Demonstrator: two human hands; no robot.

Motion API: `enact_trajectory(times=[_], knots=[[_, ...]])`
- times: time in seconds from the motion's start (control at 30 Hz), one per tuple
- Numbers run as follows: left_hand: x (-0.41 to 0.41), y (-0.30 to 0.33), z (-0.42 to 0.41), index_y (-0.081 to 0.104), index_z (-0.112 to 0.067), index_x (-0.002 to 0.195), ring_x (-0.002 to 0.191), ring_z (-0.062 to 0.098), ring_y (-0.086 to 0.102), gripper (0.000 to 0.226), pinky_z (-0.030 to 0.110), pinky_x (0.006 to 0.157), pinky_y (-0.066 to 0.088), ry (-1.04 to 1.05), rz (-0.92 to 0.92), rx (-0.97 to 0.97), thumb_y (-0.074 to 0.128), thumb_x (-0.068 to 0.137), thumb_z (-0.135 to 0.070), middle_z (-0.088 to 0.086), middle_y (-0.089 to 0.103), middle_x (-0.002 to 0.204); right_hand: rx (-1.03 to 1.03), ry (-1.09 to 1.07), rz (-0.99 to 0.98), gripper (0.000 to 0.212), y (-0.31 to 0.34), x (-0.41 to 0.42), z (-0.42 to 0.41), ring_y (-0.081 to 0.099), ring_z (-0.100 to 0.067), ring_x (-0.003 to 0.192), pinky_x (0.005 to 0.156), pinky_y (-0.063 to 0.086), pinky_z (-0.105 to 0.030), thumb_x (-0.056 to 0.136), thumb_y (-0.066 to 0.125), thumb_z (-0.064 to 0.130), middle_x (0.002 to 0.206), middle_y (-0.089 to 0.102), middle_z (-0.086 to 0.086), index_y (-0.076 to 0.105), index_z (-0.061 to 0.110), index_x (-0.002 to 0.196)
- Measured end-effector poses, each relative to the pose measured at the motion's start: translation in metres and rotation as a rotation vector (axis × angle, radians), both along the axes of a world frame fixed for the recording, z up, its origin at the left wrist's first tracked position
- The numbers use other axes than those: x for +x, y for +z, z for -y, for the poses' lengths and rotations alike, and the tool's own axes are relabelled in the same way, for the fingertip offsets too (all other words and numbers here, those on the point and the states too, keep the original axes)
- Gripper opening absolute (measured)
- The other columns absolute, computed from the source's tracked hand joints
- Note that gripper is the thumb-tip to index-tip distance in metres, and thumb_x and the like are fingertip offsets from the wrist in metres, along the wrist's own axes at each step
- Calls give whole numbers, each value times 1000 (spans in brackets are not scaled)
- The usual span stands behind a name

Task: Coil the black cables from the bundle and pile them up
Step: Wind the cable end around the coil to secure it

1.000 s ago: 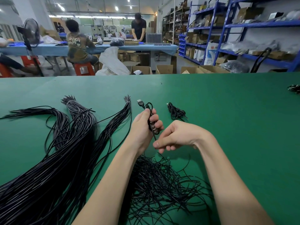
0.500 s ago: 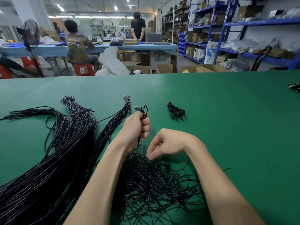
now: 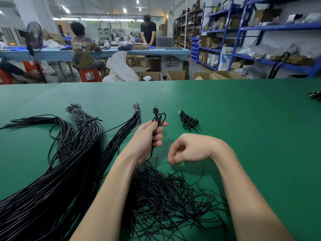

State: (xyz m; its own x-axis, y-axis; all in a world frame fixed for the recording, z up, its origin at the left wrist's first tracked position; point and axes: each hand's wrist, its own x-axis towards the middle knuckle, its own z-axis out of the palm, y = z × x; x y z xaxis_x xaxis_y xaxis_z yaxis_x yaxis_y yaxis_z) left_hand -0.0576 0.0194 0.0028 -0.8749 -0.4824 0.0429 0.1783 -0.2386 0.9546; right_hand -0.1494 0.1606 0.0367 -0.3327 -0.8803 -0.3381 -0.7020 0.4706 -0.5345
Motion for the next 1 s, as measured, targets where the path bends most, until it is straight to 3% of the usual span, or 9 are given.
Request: enact_trajectory(times=[0.13,0.23,0.33,0.43,0.53,0.63,0.8,0.9,1.0], knots=[[-1,-3,0,63,-7,105,53,6,31,32,17,47,32,63,43,-232,32,108,-14,-7,38,68,-119,-101,77,15,9,-12,-19,61,-3,61,57,49,-21,93,61,11,80,77,9,72,21,88],[-3,-4,-2,64,-9,107,53,6,36,31,20,50,35,112,82,-443,33,108,-15,-8,42,70,-412,-270,233,8,13,-21,-33,63,-7,61,52,48,-19,96,62,7,84,79,-1,67,12,95],[-5,-2,-7,64,-8,108,67,14,43,27,27,65,35,227,107,-856,37,107,-15,-5,49,77,-744,-439,442,8,13,-20,-28,63,-10,59,49,47,-18,95,64,4,81,77,-4,67,12,96],[-7,-2,-16,61,0,111,86,25,52,22,26,77,34,259,86,-1187,41,105,-8,8,60,91,-802,-494,518,5,10,-7,-7,62,-9,53,47,46,-16,97,66,11,71,73,-2,67,14,92],[-9,-3,-21,55,-1,118,93,21,46,22,31,89,38,184,123,-1258,40,102,-3,8,51,98,-817,-533,547,5,4,2,6,59,-8,49,44,45,-16,98,66,12,64,70,-1,68,9,95],[-8,-3,-20,54,-3,122,98,21,46,25,23,89,33,174,138,-1281,37,103,-5,1,43,98,-796,-549,564,11,2,1,7,55,-7,49,45,45,-16,100,64,16,66,65,-2,68,6,99],[-9,-5,-21,51,-4,124,104,26,50,28,28,87,35,128,269,-1236,33,105,-13,8,49,104,-705,-446,829,23,10,-3,-3,64,-11,64,63,57,-22,106,48,11,84,67,-10,65,-4,111],[-8,-4,-22,51,-6,120,99,28,51,24,32,84,38,147,280,-1250,33,105,-13,5,45,100,-701,-439,727,31,12,-2,-5,62,-11,67,64,56,-22,110,37,9,89,64,-11,62,-5,120],[-8,-4,-23,50,-6,119,95,32,51,22,42,87,42,137,298,-1284,34,104,-11,8,44,99,-728,-432,561,30,13,0,-4,57,-9,59,55,52,-19,109,39,9,82,64,-8,58,0,130]])
